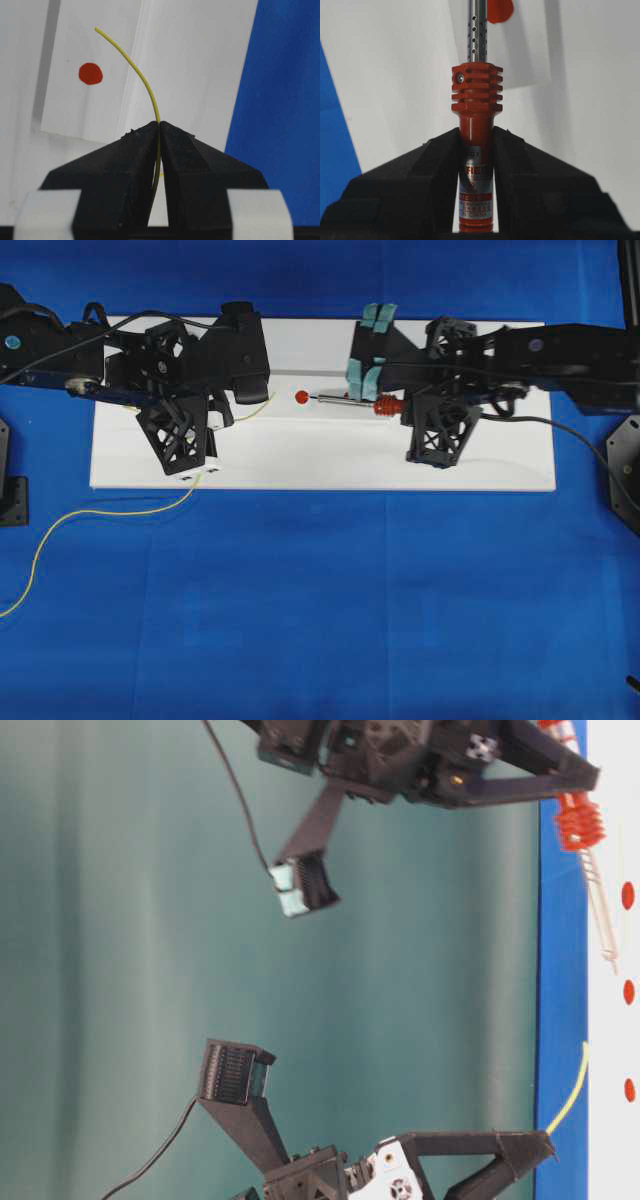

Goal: Touch the tip of the soldering iron to the tip of the solder at the mark.

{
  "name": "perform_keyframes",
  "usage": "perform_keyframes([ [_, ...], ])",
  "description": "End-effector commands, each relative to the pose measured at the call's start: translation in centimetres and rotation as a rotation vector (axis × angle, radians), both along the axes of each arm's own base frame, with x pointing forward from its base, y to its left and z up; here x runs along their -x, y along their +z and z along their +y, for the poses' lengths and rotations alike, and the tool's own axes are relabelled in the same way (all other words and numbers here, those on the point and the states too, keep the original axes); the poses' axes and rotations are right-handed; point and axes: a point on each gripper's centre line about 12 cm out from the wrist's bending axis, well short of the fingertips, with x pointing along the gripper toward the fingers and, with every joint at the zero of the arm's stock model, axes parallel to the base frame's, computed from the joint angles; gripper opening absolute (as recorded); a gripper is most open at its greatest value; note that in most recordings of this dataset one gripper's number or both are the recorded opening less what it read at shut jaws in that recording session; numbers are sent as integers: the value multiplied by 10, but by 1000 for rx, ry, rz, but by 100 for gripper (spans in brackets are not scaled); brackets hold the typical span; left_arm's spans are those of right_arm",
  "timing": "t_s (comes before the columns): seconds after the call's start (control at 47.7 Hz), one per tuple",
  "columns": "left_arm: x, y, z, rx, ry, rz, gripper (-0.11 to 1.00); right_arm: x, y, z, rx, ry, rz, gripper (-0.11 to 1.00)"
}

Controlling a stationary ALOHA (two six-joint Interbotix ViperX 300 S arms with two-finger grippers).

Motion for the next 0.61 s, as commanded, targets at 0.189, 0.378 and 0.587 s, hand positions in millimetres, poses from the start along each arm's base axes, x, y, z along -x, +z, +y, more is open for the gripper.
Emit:
perform_keyframes([
  [0.189, -5, 13, 1, -3, 5, -43, 2, 34, 24, 5, 18, 4, -61, 6],
  [0.378, -6, 12, 1, -3, 5, -41, 2, 58, 22, 7, 6, -26, -32, 6],
  [0.587, -8, 13, 1, -4, 5, -46, 2, 67, 21, 8, 4, -52, -24, 6],
])
